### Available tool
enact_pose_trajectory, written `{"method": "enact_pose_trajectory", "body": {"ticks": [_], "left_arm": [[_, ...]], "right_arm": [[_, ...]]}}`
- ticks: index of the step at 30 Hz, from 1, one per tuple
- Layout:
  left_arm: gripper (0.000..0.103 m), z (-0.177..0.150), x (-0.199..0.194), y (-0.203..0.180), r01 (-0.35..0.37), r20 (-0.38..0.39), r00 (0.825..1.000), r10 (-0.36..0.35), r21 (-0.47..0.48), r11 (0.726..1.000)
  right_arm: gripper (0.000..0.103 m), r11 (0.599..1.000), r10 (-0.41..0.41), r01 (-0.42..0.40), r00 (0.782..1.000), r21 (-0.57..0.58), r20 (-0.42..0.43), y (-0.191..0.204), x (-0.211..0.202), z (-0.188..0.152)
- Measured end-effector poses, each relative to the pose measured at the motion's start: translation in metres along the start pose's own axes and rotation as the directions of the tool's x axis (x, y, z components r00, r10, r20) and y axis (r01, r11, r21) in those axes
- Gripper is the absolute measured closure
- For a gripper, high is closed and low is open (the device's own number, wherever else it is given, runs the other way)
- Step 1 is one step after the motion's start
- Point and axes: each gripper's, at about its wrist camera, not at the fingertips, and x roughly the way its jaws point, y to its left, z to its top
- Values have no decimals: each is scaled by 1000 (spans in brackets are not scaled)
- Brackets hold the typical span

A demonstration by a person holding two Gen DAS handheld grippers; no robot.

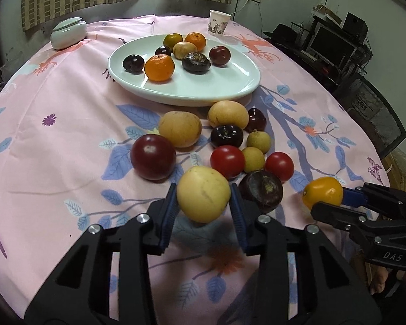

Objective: Organize fruits
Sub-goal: 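Grasp the yellow-orange fruit with the right tool while the left tool grasps a pale yellow fruit, then place the yellow-orange and pale yellow fruits onto the white plate, open both tools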

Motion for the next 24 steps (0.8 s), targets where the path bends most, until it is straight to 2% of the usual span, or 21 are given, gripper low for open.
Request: {"method": "enact_pose_trajectory", "body": {"ticks": [9,16,21,24], "left_arm": [[65,-3,-29,9,32,47,998,-32,0,999],[65,0,-34,19,40,55,998,-39,-21,999],[65,13,-33,26,30,64,998,-28,-23,999],[65,33,-30,33,21,57,998,-20,-14,1000]], "right_arm": [[64,1000,-1,1,1000,-30,6,19,4,13],[64,999,-10,11,1000,-49,15,23,6,25],[64,997,-11,15,999,-70,52,25,5,46],[64,996,-13,19,998,-89,66,23,7,67]]}}
